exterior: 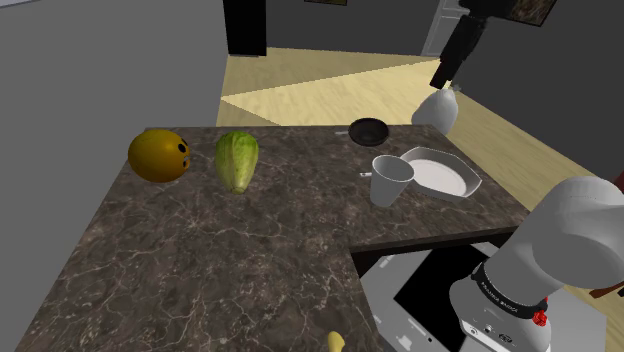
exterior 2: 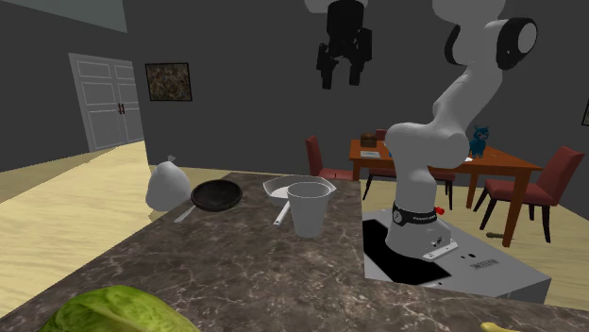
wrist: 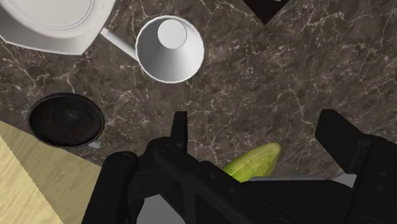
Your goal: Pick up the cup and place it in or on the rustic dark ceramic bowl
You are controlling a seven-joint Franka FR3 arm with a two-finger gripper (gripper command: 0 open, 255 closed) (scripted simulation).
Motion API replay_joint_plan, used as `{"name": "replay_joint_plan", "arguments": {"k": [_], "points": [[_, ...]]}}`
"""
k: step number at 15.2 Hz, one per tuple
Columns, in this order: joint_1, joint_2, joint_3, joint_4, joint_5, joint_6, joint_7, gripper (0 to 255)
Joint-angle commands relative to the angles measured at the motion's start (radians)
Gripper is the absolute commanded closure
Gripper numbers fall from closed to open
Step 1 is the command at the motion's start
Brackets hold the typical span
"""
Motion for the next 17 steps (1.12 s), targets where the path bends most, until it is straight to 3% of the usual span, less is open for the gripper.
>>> {"name": "replay_joint_plan", "arguments": {"k": [1,9,17], "points": [[0.0,0.0,0.0,0.0,0.0,0.0,0.0,0],[-0.033,0.041,-0.106,-0.206,-0.017,0.196,-0.101,0],[-0.066,0.175,-0.217,-0.345,-0.024,0.414,-0.215,0]]}}
